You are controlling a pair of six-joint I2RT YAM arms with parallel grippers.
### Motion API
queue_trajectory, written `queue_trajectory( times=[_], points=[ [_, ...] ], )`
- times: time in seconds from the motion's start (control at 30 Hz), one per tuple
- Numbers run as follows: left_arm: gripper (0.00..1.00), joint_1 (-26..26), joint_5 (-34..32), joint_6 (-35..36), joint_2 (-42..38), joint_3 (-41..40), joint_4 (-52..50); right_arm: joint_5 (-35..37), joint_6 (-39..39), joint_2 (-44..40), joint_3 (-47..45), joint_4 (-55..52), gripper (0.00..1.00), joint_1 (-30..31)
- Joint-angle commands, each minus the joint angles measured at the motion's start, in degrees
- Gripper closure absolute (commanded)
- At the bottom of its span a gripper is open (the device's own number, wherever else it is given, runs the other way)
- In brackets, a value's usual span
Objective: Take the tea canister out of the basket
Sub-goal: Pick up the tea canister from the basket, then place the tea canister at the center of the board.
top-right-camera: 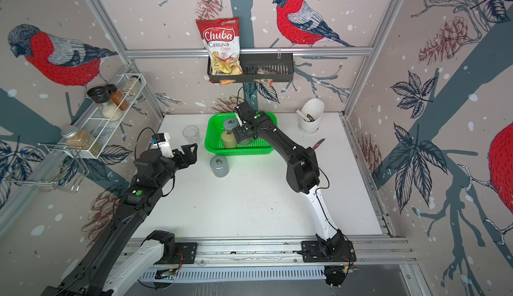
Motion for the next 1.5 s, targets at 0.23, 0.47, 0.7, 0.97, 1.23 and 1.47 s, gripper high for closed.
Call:
queue_trajectory(
  times=[0.23, 0.47, 0.7, 0.97, 1.23, 1.47],
  points=[
    [0.02, -0.37, 0.57, -0.2, 0.17, 0.89, 2.29, -0.2, -4.12, -15.68, -10.83, 4.35, 0.76, 5.07],
    [0.02, -1.2, 0.24, -0.36, 0.98, 0.22, 3.35, 0.1, -2.48, -25.69, -29.14, 10.97, 0.76, 8.45],
    [0.02, -2.74, -0.8, -0.61, 2.0, 0.15, 3.88, 0.13, 0.97, -28.68, -42.81, 19.19, 0.76, 9.65],
    [0.02, -4.28, -2.24, -0.28, 1.87, 0.97, 2.91, 2.1, 2.81, -25.66, -48.52, 26.98, 0.77, 10.64],
    [0.02, -4.6, -2.71, -0.28, 1.49, 0.96, 2.31, 2.51, 2.89, -20.26, -48.25, 28.04, 0.76, 10.93],
    [0.02, -4.69, -3.04, -0.32, 1.31, 0.87, 2.04, 3.05, 3.43, -18.03, -48.16, 29.1, 0.75, 11.02]
  ],
)
